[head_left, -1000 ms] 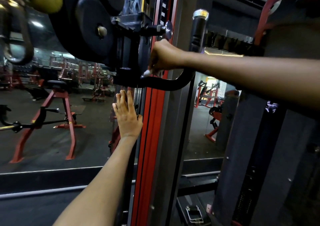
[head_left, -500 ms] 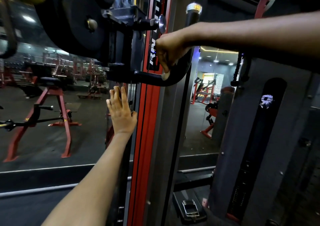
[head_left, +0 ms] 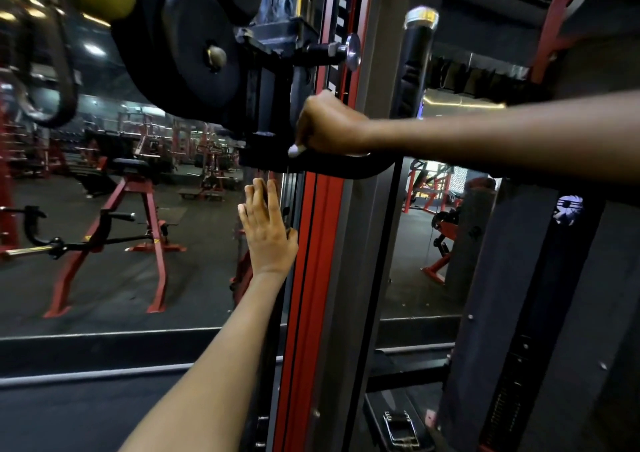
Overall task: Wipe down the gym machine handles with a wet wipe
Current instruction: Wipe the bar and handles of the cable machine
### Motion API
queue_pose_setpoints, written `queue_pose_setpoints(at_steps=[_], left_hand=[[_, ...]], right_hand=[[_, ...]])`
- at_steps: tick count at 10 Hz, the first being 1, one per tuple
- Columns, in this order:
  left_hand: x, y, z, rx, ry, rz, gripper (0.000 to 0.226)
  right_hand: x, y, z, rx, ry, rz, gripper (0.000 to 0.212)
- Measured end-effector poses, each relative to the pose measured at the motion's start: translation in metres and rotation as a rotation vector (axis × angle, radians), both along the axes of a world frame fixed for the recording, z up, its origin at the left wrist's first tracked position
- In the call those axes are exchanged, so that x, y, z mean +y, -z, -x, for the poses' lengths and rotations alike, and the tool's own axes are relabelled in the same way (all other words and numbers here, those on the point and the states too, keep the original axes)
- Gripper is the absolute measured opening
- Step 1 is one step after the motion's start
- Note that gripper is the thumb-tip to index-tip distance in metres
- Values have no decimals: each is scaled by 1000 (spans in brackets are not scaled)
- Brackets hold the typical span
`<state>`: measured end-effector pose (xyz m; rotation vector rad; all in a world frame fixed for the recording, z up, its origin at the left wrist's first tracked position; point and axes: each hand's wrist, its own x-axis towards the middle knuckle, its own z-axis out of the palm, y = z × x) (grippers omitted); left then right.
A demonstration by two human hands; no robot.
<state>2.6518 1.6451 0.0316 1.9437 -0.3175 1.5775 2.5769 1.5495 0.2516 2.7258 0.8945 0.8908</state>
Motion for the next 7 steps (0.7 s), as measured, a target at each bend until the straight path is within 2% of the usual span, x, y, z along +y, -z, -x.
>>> queue_pose_setpoints(at_steps=[1,2,3,4,5,6,7], left_hand=[[-1,0,1,9,-19,0,105],[-1,2,0,7,-4,7,104],[-1,0,1,18,5,-3,105],[-1,1,1,16,7,-2,105],[0,2,-1,0,3,5,103],[0,2,-1,-9,9,3,101],[-1,2,-1,-6,4,9,101]], right_hand=[[2,-3,6,56,-88,0,22],[5,-7,7,54,-83,29,24],[6,-6,7,9,-100,-35,19],[1,0,12,41,-152,45,8],[-9,-2,12,15,-199,0,12],[-8,-1,8,-27,-141,-152,8],[0,18,9,-72,-123,-19,11]])
